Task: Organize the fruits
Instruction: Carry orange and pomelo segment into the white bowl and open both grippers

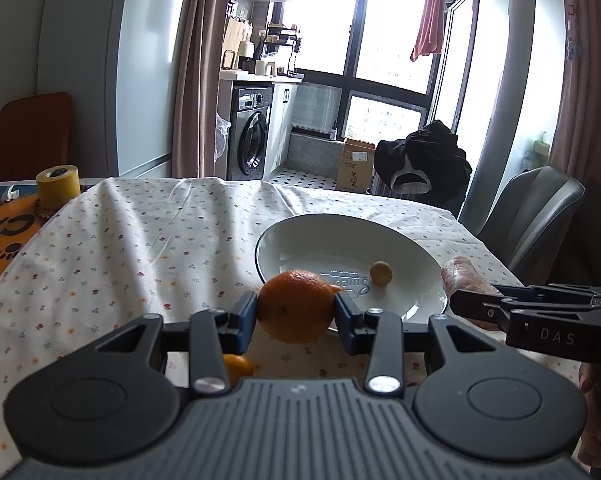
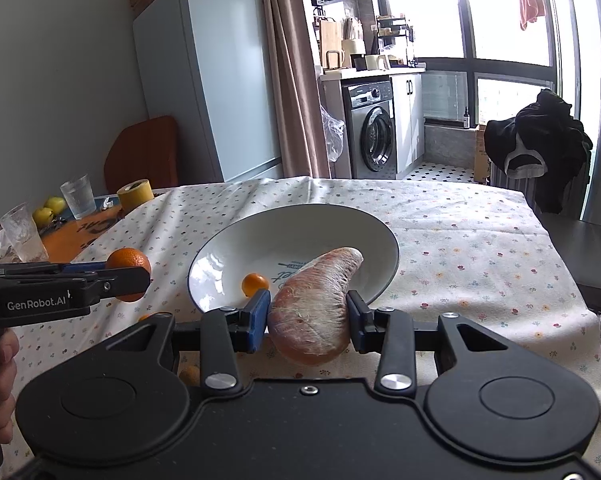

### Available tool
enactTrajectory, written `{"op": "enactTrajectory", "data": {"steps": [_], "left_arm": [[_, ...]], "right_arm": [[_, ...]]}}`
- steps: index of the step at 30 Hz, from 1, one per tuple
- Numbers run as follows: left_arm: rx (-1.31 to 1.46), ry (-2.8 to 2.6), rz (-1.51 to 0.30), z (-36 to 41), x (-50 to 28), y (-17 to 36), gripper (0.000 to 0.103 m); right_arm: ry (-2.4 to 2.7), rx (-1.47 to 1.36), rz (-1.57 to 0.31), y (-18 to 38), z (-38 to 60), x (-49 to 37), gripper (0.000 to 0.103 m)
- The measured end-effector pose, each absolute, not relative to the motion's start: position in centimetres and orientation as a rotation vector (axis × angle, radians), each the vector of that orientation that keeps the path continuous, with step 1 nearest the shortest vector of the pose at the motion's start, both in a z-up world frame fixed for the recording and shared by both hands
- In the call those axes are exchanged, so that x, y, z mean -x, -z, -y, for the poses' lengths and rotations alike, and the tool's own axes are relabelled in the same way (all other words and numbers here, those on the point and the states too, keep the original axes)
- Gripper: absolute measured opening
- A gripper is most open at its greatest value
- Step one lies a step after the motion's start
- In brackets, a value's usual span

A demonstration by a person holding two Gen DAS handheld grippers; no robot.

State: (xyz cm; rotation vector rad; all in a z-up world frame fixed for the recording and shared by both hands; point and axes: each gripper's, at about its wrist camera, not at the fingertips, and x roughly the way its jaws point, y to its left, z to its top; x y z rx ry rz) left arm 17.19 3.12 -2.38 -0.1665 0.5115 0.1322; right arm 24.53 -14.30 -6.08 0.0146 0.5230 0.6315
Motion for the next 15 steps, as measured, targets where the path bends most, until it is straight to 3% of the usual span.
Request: {"op": "enactTrajectory", "data": {"steps": [15], "left_arm": [[0.192,-0.106,-0.552,-2.9,-20.8,3.2,0.04]], "right_arm": [[-0.644,-0.023,-0.546,6.6,13.2,-27.1,0.039]]}}
